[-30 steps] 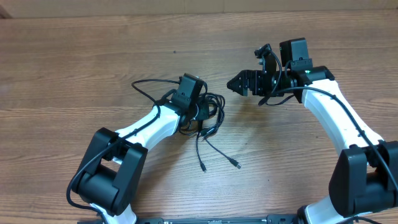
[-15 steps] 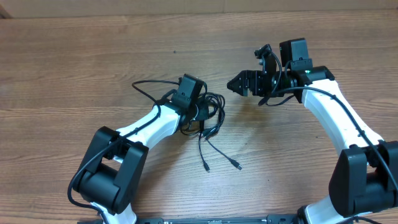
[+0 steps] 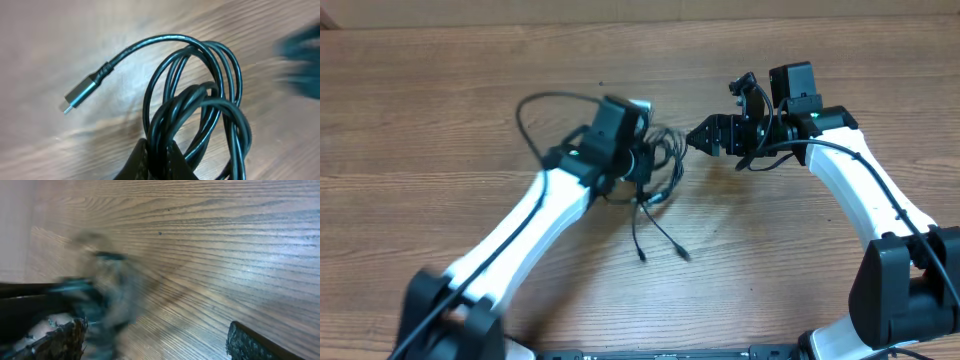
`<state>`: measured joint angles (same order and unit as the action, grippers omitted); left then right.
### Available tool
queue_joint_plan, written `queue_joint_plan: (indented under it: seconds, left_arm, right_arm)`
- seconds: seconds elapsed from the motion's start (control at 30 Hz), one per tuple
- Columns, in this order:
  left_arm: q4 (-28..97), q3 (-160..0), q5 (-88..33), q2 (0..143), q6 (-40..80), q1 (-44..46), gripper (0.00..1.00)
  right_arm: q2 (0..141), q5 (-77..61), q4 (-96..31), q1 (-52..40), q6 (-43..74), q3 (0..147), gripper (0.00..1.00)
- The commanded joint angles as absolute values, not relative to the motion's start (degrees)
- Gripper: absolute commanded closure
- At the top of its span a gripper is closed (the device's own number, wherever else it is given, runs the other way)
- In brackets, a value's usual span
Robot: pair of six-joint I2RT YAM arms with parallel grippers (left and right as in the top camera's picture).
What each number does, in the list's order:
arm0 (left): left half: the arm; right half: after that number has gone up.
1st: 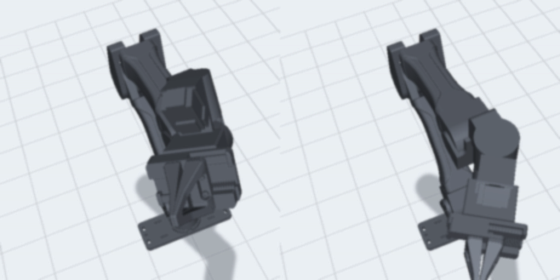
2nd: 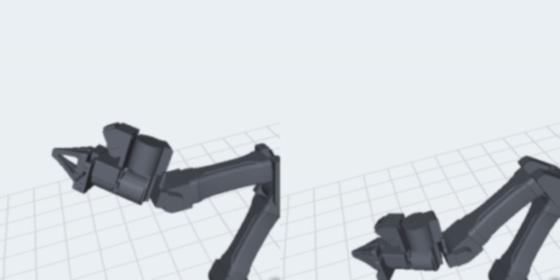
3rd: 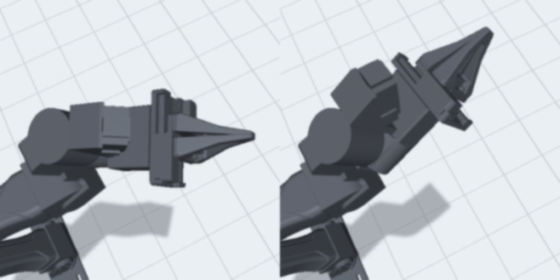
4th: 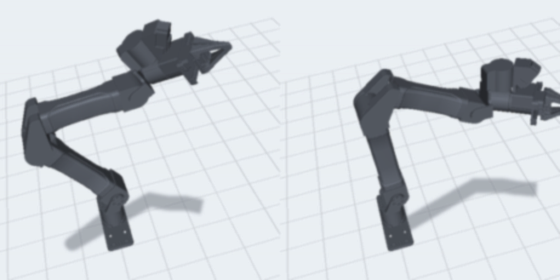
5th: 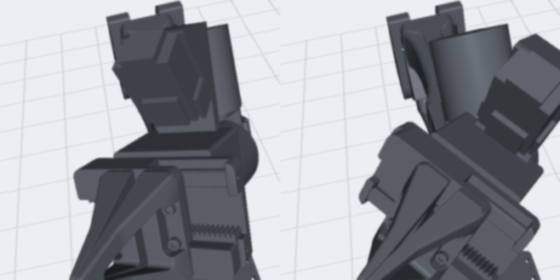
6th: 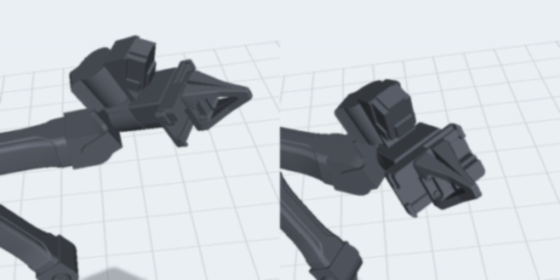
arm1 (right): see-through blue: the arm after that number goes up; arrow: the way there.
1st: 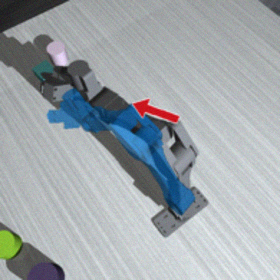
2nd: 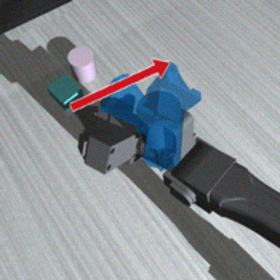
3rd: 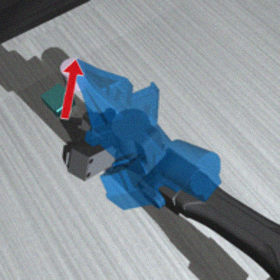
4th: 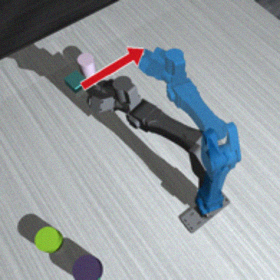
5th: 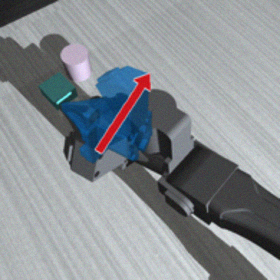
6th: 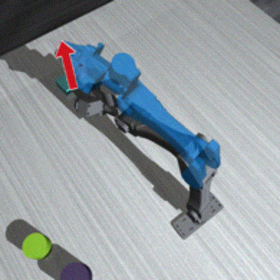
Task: Untangle cables
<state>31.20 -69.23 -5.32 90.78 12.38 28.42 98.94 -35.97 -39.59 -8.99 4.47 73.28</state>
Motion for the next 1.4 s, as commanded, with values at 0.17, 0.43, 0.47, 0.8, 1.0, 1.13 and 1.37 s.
queue_joint_plan:
  seconds: [0.17,0.43,0.47,0.8,1.0,1.13,1.37]
  left_arm:
    - [42.24,-71.59,-5.78,76.14,-9.26,28.4,0.96]
    - [49.76,-71.59,-6.0,68.95,-15.42,28.4,0.96]
    - [50.43,-71.59,-6.02,68.42,-16.56,28.4,0.96]
    - [52.56,-71.59,-7.57,66.76,-24.01,28.4,0.96]
    - [52.42,-71.59,-11.27,66.57,-31.99,28.4,0.96]
    - [52.38,-71.59,-13.65,66.52,-35.68,28.4,0.96]
    - [50.85,-71.59,-13.58,66.52,-37.8,28.4,0.96]
  right_arm:
    - [98.37,-36.1,-39.09,-9.04,-3.57,73.03,0.11]
    - [98.24,-47.37,-39.07,-9.04,-12.99,73.14,0.11]
    - [98.08,-49.06,-39.07,-9.04,-14.44,73.14,0.11]
    - [92.95,-59.79,-39.48,-9.04,-25.96,73.14,0.11]
    - [88.47,-61.19,-39.77,-9.04,-26.0,73.14,0.11]
    - [87.02,-61.25,-40.82,-9.04,-25.61,73.14,0.11]
    - [86.37,-62.24,-44.34,-9.04,-25.61,73.14,0.12]
